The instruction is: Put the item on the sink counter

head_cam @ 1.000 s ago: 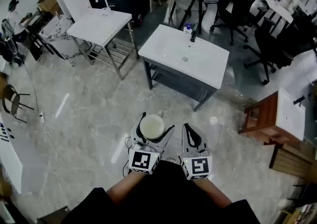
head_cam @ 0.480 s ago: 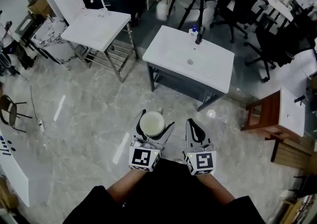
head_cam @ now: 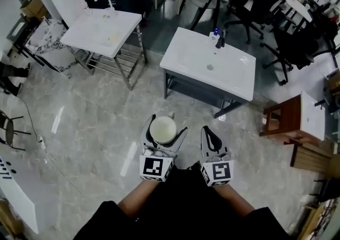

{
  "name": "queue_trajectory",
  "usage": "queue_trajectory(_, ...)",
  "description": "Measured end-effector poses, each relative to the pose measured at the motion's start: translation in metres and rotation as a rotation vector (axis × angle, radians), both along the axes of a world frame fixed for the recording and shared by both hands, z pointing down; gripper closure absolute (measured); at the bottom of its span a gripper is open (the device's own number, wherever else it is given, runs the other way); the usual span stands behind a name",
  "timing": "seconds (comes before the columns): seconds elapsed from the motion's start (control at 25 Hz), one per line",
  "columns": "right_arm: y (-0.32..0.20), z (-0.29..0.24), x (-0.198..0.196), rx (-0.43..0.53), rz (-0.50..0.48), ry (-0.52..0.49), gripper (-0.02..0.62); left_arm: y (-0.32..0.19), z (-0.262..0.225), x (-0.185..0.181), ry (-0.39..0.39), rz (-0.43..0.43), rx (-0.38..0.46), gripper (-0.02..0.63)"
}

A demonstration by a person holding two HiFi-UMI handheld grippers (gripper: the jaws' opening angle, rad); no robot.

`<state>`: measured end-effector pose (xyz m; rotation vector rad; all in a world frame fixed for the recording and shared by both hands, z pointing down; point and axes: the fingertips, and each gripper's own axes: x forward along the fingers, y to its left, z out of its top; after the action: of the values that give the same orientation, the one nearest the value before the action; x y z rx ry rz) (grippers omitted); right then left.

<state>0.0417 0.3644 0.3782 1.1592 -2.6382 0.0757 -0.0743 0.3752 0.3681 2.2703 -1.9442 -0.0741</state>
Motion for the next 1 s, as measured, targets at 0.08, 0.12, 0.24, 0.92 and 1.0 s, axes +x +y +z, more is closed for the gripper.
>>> queue_trajectory(0.08, 0.001, 0.001, -0.014, -0.007, -0.007, 0.007, 0.561, -0.003, -0.001, -0.011, 0.010, 0.005, 0.007, 0.140)
queue_trajectory(0.12, 0.002, 0.002, -0.019, -0.011, -0.010, 0.011, 0.561, -0.003, 0.000, -0.016, 0.014, 0.001, 0.008, 0.140)
queue_trajectory(0.24, 0.000, 0.010, -0.032, -0.020, -0.033, 0.024, 0.561, -0.004, 0.001, -0.029, 0.031, -0.022, 0.016, 0.140)
queue_trajectory(0.92, -0.109, 0.023, -0.071, -0.014, -0.075, -0.019, 0.561, -0.095, 0.010, -0.047, -0.023, -0.021, 0.011, 0.140)
queue_trajectory(1.0, -0.134, 0.022, -0.067, -0.026, -0.054, -0.032, 0.561, -0.118, 0.014, -0.039, -0.014, 0.020, -0.001, 0.140)
